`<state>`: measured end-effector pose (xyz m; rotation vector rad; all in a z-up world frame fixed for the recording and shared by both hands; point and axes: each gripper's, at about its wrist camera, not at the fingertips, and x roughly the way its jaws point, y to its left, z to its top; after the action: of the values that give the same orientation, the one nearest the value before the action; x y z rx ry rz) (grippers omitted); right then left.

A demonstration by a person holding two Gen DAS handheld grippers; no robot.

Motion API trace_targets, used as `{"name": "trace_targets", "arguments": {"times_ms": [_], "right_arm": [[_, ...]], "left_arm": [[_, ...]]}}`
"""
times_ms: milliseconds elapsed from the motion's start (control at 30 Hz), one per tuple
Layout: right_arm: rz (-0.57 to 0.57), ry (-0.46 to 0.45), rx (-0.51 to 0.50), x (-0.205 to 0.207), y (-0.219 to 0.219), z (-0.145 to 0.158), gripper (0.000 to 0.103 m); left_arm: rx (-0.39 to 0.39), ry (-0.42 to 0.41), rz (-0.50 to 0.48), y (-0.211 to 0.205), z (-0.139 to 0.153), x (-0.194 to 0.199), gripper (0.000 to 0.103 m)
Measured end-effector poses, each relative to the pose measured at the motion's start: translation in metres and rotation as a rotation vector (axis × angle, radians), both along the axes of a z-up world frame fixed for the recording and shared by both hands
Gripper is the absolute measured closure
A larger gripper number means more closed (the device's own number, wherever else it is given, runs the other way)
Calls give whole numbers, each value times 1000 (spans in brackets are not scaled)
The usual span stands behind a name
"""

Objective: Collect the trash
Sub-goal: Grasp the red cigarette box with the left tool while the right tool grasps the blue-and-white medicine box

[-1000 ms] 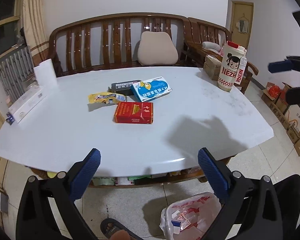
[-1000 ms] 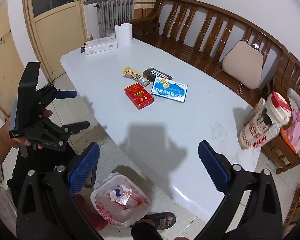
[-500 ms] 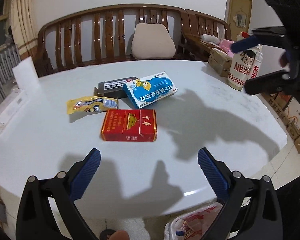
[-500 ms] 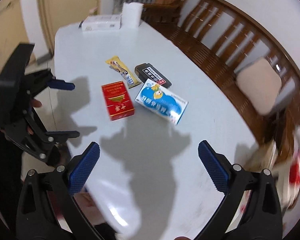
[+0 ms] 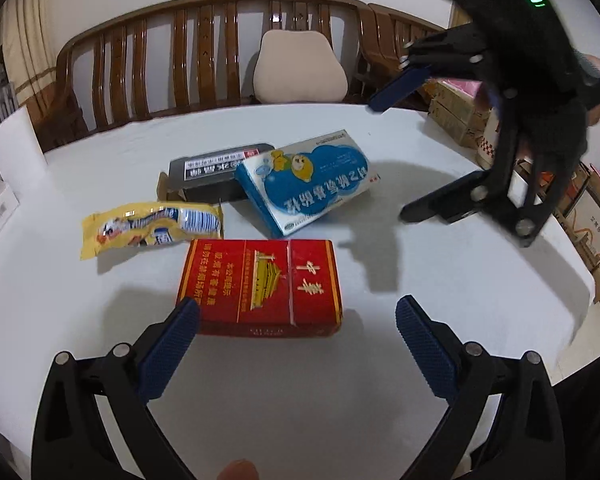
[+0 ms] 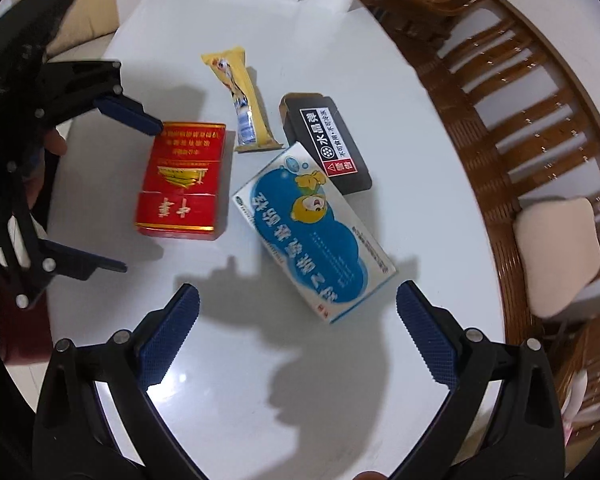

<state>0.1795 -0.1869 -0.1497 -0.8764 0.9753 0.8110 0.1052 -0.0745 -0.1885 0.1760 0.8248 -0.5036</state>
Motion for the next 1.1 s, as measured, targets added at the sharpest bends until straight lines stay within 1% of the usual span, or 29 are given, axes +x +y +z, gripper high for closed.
{"name": "trace_targets", "arguments": {"times_ms": [33,133,200,267,333,400,467,533,600,667,767,900,967,1067,1100], "right_arm": [[12,12,-5,4,1,-5,7],[44,5,-45,12,7,-18,7],[56,-5,-57,17,11,-23,7],[64,-13,-49,24,14,-25,7],[68,-14,-43,28,17,-28,7],[73,-17,-50,32,18,-33,7],[74,-19,-53,37,19,-38,7],[78,-17,-54,42,18,-41,7],[75,-16,-37,45,18,-41,7],[77,-11,-27,47,18,-41,7],[85,-7,-26,49,19,-42,7],[104,-5,-27,48,20,-42,7],[108,-1,-24,51,21,-44,7],[113,0,-18,48,21,-43,7],[114,1,-15,48,21,-43,8]], "left_arm": [[6,-3,1,-1,0,1,8],[-7,1,-3,-2,2,4,8],[-1,-23,1,-1,4,4,8],[-11,-18,0,1,4,6,8],[9,-30,15,3,2,10,8],[16,-23,10,3,-2,14,8],[27,-36,8,1,-4,18,8],[31,-18,15,2,-8,24,8],[21,-19,29,2,-8,25,8],[5,-28,11,2,-7,24,8],[43,-30,-1,-3,-13,25,8],[37,-13,-8,-4,-14,27,8],[39,12,-10,-5,-16,32,8],[44,20,-22,-6,-18,31,8],[44,28,-24,-7,-19,31,8]]}}
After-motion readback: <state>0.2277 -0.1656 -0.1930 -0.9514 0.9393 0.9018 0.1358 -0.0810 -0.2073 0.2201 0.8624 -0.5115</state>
